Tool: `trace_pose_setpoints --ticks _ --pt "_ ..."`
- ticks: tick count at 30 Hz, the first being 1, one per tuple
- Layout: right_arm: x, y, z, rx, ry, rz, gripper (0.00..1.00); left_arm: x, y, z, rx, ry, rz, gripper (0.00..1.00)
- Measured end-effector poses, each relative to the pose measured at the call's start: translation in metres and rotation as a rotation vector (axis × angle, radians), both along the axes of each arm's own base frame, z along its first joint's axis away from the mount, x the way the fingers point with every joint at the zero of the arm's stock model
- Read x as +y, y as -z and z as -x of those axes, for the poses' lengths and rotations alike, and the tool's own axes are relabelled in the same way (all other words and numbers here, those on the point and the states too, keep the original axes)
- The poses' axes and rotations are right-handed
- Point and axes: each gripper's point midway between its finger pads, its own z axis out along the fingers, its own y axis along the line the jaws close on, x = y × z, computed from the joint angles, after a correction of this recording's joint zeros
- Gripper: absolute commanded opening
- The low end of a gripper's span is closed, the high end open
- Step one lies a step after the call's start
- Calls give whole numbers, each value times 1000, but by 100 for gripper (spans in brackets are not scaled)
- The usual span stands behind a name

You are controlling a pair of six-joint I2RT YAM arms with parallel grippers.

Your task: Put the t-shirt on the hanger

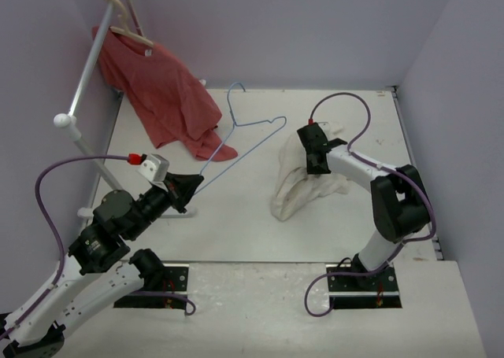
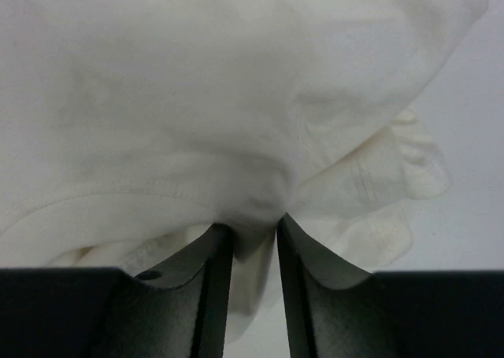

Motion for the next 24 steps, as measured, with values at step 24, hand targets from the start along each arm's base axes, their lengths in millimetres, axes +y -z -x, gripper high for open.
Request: trace_pose_setpoints --ticks 24 --pt "-1 -79 -20 -198 -44 -75 24 -20 7 8 24 111 -19 0"
